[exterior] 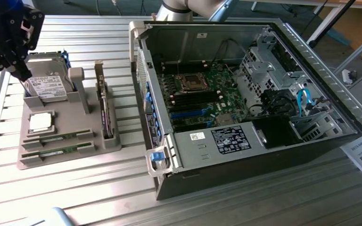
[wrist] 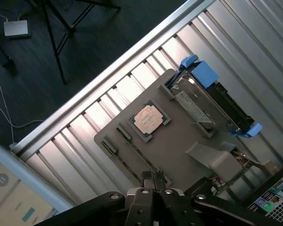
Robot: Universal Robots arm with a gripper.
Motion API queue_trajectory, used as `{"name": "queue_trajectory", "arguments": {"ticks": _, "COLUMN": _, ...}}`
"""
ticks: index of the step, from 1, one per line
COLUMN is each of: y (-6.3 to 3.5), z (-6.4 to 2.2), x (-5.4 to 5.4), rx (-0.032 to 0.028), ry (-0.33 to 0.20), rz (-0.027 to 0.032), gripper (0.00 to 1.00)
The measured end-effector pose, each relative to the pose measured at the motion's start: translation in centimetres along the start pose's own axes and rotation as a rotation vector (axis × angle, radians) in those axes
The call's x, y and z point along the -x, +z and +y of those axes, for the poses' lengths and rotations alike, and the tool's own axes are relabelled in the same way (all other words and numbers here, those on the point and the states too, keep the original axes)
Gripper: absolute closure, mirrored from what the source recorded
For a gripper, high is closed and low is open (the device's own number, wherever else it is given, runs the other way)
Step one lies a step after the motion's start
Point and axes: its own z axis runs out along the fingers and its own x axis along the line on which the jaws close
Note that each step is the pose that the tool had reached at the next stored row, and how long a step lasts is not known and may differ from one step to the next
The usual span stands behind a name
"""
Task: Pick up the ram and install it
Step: 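Pick up the ram and move it above insertion slot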
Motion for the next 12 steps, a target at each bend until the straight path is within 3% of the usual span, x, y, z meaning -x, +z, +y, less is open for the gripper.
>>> {"name": "queue_trajectory", "arguments": {"ticks": 12, "y": 0.00, "z": 0.00, "x": 0.00, "rx": 0.0014, "ry": -0.216, "rz": 0.0123, "gripper": 0.90}}
